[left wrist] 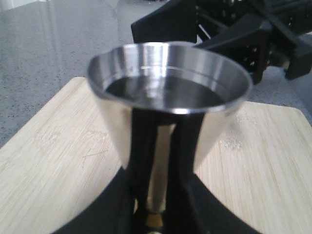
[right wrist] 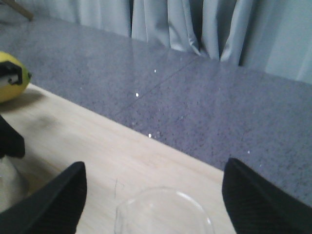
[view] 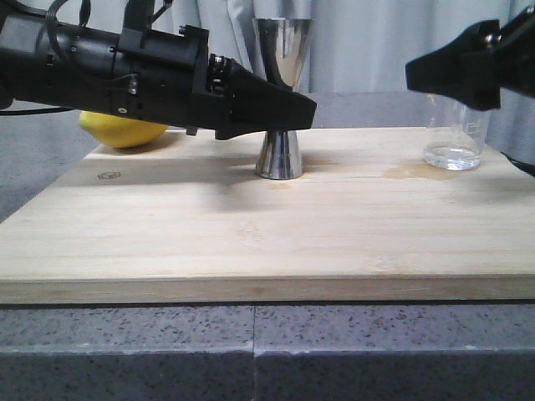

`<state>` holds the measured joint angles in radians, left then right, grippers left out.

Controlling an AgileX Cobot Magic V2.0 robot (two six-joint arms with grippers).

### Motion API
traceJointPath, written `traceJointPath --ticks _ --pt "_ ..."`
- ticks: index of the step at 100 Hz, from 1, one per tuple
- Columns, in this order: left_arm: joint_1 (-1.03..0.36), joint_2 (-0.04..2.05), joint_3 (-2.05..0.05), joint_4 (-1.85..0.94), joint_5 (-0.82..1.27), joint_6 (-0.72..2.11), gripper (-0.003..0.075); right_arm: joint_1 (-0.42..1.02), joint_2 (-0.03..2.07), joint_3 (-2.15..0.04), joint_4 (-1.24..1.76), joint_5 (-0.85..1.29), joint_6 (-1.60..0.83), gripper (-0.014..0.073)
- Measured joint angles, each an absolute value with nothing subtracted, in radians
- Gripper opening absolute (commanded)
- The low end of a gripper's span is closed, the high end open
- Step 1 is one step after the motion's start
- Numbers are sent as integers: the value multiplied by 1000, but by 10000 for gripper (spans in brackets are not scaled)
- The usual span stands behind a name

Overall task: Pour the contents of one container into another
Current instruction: 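Lower the beaker with the right gripper back onto the board, then open the right gripper and withdraw it from the beaker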

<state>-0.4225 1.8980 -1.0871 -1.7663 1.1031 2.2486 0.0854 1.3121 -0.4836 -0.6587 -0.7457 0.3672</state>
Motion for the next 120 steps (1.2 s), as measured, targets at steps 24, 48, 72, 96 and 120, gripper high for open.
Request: traceJointPath --ticks 24,48,72,96,120 --pt "-423 1898 -1087 -1766 1103 2249 -13 85 1168 -484 -659 -638 455 523" --pt "-423 1898 -1087 -1768 1103 2249 -13 88 972 -530 -678 -253 648 523" --pt "-423 1898 -1087 -1768 1103 2249 -13 199 855 -619 -691 -11 678 523" --pt "-423 1898 -1087 -1768 1103 2249 -13 334 853 -665 -662 181 626 521" --pt "-423 1898 -1087 -1768 1103 2249 -13 357 816 -675 -216 255 120 521"
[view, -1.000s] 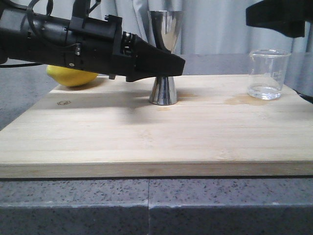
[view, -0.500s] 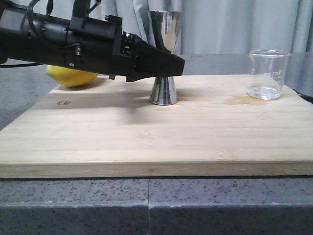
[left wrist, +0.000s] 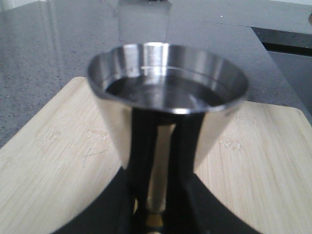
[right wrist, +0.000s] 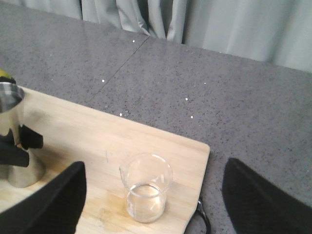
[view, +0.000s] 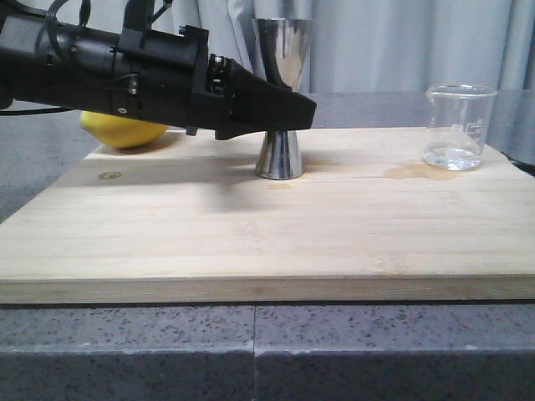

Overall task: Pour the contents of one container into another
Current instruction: 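Open the right gripper and withdraw it from the beaker, then open the left gripper and pull it back from the jigger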

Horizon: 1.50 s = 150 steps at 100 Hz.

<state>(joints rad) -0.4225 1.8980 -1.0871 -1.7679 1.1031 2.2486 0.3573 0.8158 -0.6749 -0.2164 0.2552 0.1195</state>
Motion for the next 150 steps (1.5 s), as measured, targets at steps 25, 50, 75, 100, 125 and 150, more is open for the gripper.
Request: traceJointPath --ticks 25,50,75,100,125,150 --pt "-423 1898 -1087 -1768 1103 2249 -13 201 736 -675 -86 320 55 521" --pt "-423 1898 -1087 -1768 1103 2249 -13 69 728 -673 -58 346 53 521" --pt "-423 1898 -1087 -1768 1101 2249 -13 69 728 -673 -80 346 51 521" --pt "-423 1898 -1087 -1768 1101 2249 -13 69 728 -673 -89 346 51 521" --pt "-423 1898 -1087 -1768 1101 2249 -13 69 728 -673 -93 346 51 521" --pt "-423 1898 -1087 -1768 1101 2249 -13 69 728 -673 -116 346 51 521"
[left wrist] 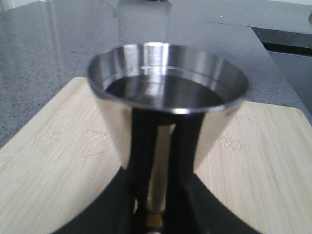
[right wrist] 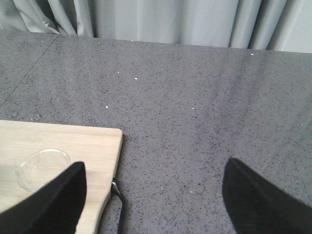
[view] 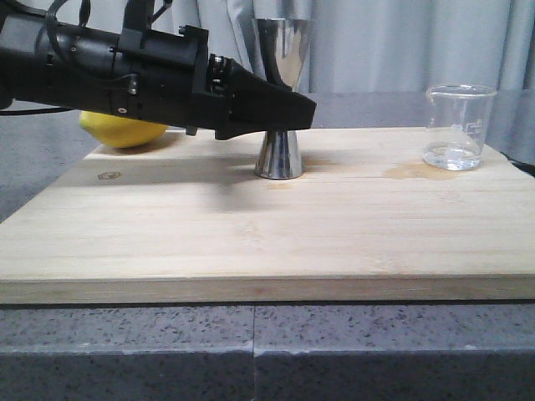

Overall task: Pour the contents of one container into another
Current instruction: 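Open the left gripper and pull it back from the jigger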

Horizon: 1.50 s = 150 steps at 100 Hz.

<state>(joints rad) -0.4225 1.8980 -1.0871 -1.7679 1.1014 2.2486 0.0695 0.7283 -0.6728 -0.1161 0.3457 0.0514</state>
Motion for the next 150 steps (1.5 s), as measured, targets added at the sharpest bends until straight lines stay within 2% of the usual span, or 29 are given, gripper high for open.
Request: traceJointPath --ticks 49,82,103,118,150 --pt "-423 1898 -1087 -1768 1101 2249 8 69 728 -673 -131 344 51 521" --pt "-423 1898 -1087 -1768 1101 2249 195 69 728 -673 -135 341 51 521" --pt "-423 1898 -1087 -1770 1108 2249 391 69 728 -673 -138 340 51 521" --pt "-423 1898 -1087 -1772 1109 2249 498 69 728 -673 -140 338 51 521" --pt "-409 1856 -1087 -1720 1109 2165 510 69 728 -673 -148 338 51 521"
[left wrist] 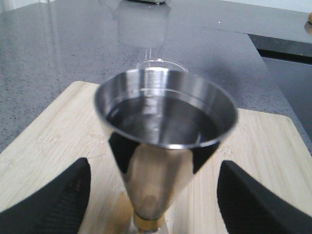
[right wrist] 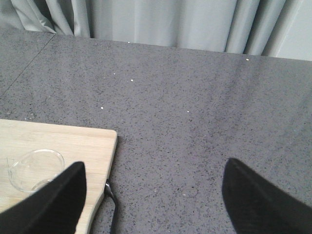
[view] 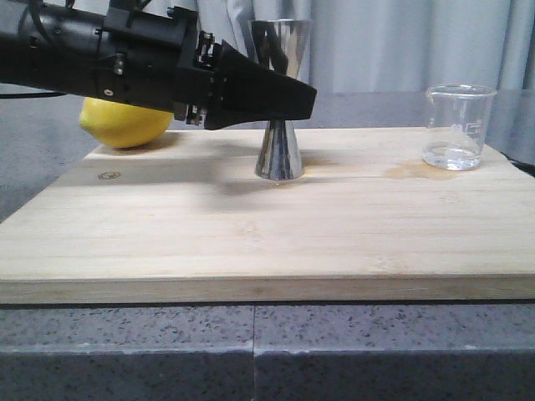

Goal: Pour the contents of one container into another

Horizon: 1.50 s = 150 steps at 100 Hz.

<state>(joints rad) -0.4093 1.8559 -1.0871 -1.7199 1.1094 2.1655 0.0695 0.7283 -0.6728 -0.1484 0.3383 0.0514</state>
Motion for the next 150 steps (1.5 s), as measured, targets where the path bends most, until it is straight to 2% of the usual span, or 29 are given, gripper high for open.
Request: traceJointPath --ticks 25,53,93,114,128,150 --pt "-391 1774 -1087 -1568 1072 2014 510 69 728 -673 -151 338 51 521" --pt "-333 1584 -1087 -1248 999 1698 510 69 728 -673 -151 338 51 521" --pt "-229 1179 -1087 -637 920 835 505 69 728 -673 -54 357 51 521" --pt "-140 1024 -1075 -396 934 501 505 69 728 -673 -35 380 51 521" --pt "-66 947 -1020 -325 931 363 503 76 728 -673 -23 398 51 521" --pt "13 818 -880 -313 853 294 503 105 728 -673 -19 439 51 521"
